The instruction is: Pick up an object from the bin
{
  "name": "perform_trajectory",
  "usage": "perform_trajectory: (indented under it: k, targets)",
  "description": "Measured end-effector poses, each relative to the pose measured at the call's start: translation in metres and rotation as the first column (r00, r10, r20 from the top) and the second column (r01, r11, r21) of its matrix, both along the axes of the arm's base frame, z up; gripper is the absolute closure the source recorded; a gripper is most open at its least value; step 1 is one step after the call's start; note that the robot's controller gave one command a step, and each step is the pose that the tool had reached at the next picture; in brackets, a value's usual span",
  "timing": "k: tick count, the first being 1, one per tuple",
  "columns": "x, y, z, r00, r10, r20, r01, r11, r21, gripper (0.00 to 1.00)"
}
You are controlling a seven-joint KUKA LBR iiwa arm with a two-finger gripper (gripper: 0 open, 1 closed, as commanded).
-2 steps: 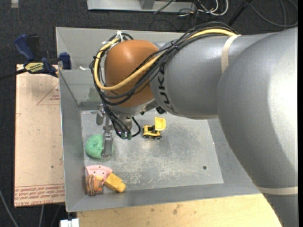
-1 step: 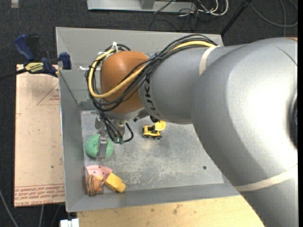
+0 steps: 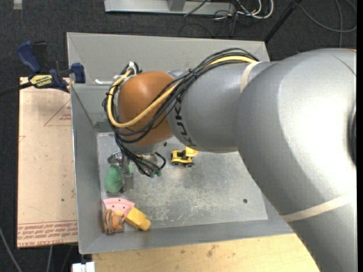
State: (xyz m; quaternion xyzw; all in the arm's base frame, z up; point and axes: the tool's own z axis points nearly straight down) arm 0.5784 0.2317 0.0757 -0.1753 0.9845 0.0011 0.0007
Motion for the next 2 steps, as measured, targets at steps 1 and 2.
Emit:
perform_trajectory:
  k: [1,2]
  targets:
    - [0.000,0.000,0.000,1.000,0.000,0.000,0.000,1.000,0.000,1.00]
    - [0.032,0.004,0.205,1.000,-0.001,0.002,0.001,1.000,-0.001,1.00]
